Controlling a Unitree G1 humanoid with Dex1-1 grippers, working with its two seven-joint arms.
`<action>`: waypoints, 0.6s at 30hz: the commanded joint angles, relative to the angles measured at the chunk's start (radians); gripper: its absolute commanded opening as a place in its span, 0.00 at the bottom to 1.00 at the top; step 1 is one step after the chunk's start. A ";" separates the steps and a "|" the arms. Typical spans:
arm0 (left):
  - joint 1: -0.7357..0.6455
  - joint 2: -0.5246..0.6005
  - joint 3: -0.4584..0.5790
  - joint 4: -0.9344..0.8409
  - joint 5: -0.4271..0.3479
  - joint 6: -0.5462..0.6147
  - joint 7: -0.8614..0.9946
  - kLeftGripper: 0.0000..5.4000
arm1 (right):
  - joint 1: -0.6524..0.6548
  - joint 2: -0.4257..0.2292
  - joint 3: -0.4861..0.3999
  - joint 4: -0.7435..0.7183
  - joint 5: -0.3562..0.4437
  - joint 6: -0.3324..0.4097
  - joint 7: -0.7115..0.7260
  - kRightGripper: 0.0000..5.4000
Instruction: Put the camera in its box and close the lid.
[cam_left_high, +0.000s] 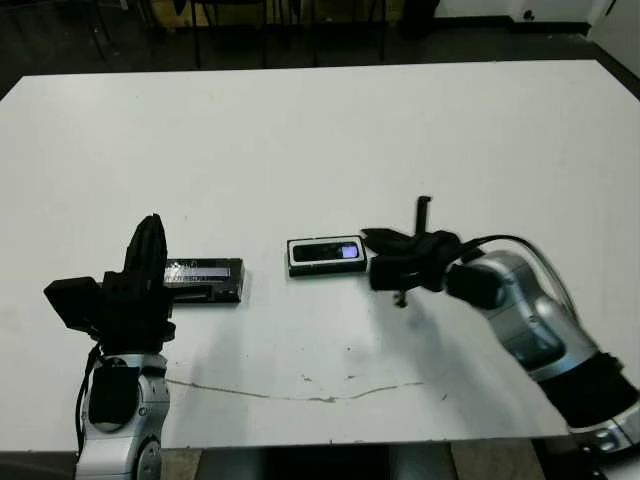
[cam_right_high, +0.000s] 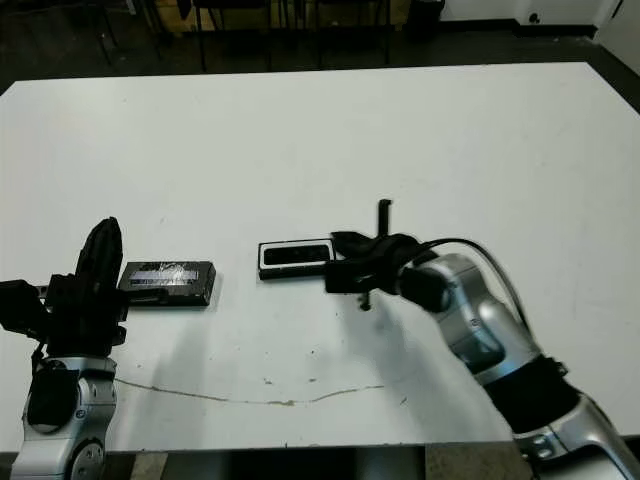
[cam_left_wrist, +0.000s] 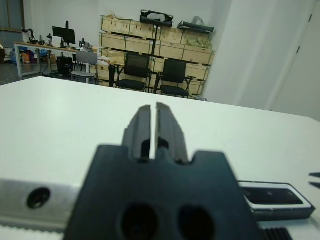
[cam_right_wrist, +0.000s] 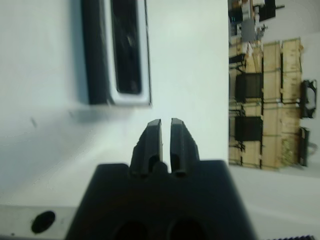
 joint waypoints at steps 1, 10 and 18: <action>0.011 0.023 0.014 0.008 -0.002 0.018 -0.010 0.00 | 0.025 -0.032 -0.057 -0.022 0.021 0.007 -0.011 0.00; 0.020 0.057 0.053 -0.012 -0.020 0.023 -0.026 0.00 | 0.163 0.120 -0.349 0.044 0.550 -0.130 -0.166 0.00; 0.044 0.251 0.194 -0.091 -0.009 0.086 -0.128 0.00 | 0.224 0.118 -0.485 -0.087 1.013 0.251 -0.035 0.00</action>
